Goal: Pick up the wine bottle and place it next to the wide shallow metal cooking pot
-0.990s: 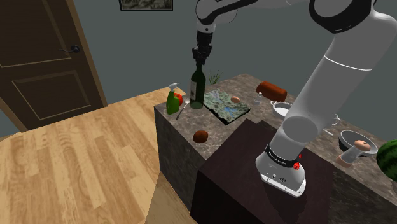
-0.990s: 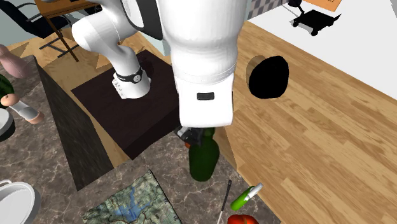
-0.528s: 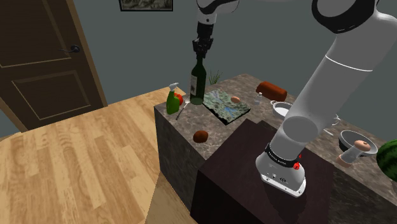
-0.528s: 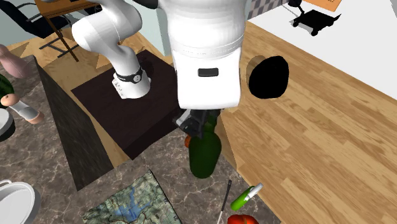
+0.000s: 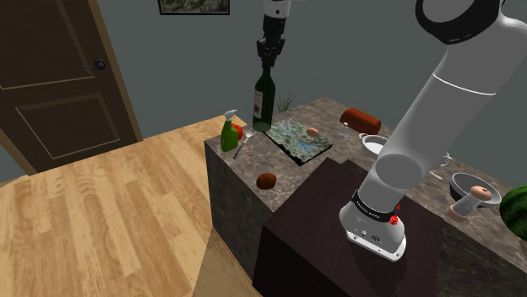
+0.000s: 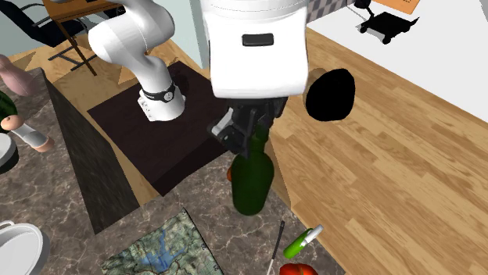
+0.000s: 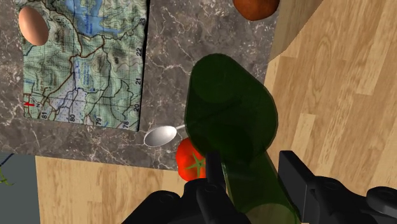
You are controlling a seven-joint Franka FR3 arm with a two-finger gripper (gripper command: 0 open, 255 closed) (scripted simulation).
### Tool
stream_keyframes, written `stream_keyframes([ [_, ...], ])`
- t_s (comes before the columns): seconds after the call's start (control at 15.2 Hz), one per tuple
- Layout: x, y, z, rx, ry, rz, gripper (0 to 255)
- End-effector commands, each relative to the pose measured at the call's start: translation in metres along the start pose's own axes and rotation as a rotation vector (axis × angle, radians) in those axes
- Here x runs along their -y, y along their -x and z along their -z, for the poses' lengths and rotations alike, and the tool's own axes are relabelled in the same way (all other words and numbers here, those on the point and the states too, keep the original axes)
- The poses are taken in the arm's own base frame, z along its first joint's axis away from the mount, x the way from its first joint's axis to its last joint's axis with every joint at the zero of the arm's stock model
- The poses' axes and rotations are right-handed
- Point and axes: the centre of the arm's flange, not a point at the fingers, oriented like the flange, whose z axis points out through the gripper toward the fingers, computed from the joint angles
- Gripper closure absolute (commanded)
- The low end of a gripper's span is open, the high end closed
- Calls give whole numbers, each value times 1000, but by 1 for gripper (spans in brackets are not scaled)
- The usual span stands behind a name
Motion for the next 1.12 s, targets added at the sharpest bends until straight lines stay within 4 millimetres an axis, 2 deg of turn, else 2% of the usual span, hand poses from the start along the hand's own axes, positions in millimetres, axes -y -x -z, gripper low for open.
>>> stream_keyframes([
  [0.0,0,-1,11,0,0,0,255],
  [1.06,0,-5,95,0,0,0,255],
])
